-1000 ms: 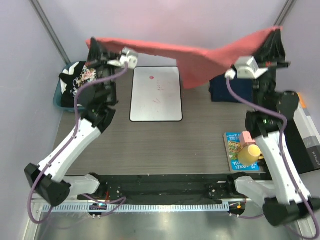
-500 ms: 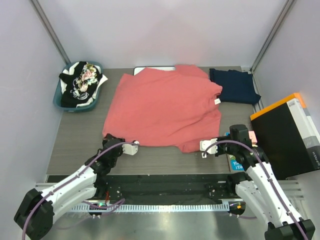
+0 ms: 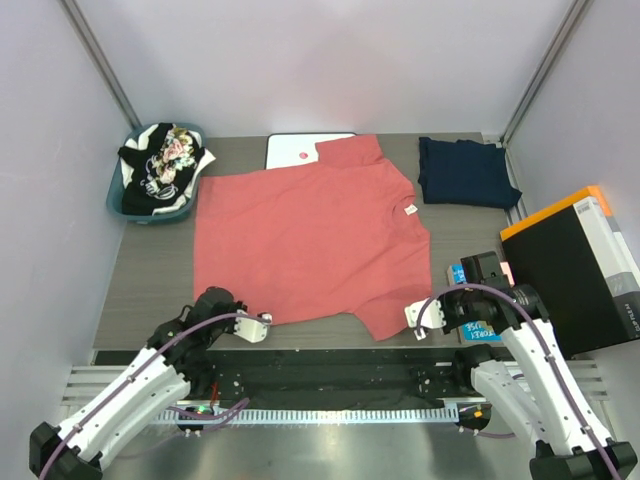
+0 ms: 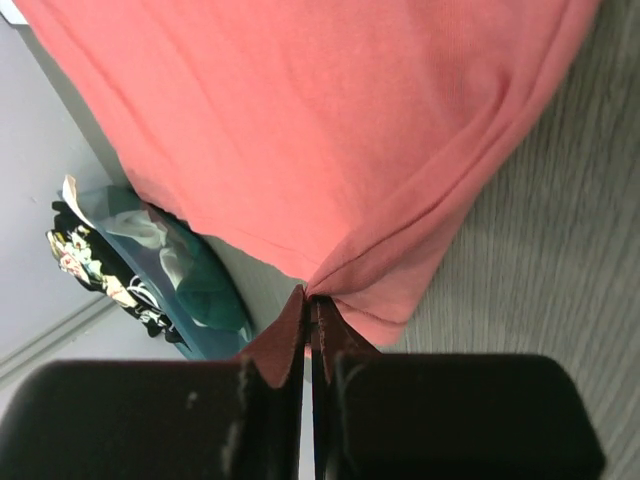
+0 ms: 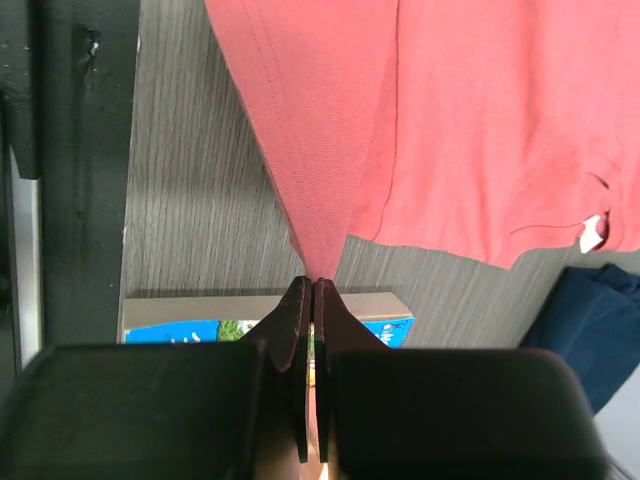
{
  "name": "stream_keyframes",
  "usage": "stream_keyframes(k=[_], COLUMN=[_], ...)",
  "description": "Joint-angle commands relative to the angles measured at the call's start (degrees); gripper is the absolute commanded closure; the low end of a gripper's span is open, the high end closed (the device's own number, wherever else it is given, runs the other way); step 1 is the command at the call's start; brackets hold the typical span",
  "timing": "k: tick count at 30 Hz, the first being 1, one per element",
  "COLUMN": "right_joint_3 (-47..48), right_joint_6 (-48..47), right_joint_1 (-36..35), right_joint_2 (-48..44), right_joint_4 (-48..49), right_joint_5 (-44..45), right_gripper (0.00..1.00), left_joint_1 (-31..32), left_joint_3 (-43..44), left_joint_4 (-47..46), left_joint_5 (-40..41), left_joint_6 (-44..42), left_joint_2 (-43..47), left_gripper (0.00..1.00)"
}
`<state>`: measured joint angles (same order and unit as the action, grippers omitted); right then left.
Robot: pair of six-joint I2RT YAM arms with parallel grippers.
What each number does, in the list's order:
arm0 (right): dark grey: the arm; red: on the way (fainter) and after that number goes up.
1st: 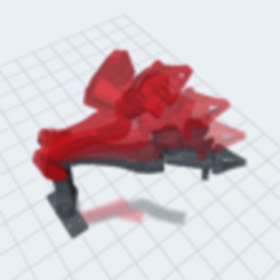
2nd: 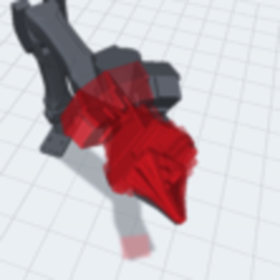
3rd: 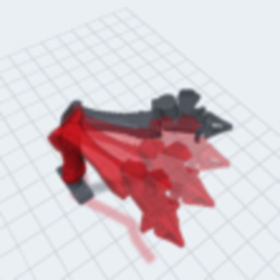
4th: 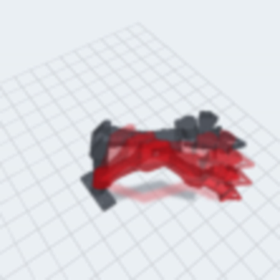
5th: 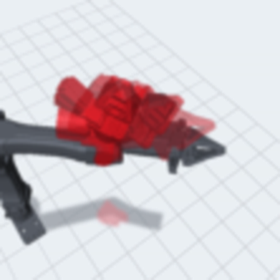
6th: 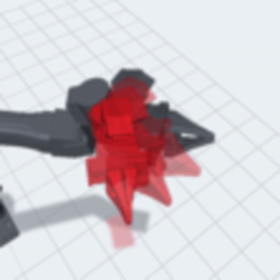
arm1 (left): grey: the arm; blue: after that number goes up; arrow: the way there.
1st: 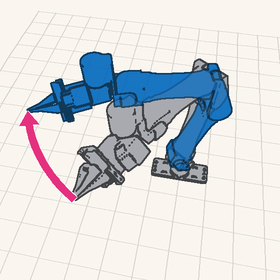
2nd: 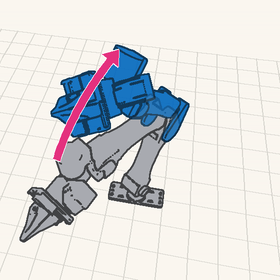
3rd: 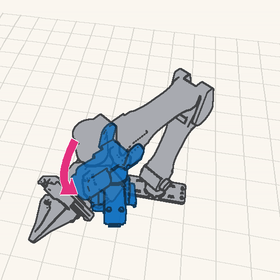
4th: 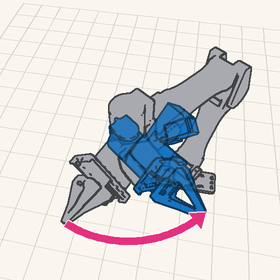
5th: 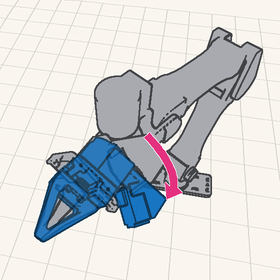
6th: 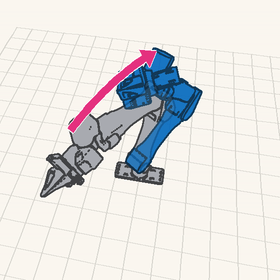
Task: Fold and stack the t-shirts
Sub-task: Flatten out the tshirt, then fold the flattened tshirt in 1/3 of the way
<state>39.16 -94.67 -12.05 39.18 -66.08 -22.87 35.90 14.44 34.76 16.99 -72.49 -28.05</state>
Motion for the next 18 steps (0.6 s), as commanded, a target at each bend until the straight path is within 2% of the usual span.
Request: stream_keyframes(k=[1,4,8,18], right_joint_3=[4.3,3.3,-0.7,-5.1], right_joint_6=[-2.2,-1.1,1.0,6.1], right_joint_1=[-0.2,-0.1,-0.2,-0.2], right_joint_2=[-0.9,-1.4,-2.0,8.2], right_joint_4=[-5.2,-0.8,13.7,40.9], right_joint_5=[-2.4,-3.4,-2.5,2.4], right_gripper=[0.99,0.99,0.99,0.99], left_joint_1=[0.0,0.0,0.0,0.0], left_joint_3=[5.9,7.8,9.4,8.9], left_joint_4=[11.3,14.3,15.9,14.2], left_joint_5=[-4.2,-4.4,-3.3,1.8], left_joint_6=[1.1,1.9,2.6,4.8], left_joint_2=[3.1,4.5,4.9,3.6], left_gripper=[1.00,1.00,1.00,1.00])
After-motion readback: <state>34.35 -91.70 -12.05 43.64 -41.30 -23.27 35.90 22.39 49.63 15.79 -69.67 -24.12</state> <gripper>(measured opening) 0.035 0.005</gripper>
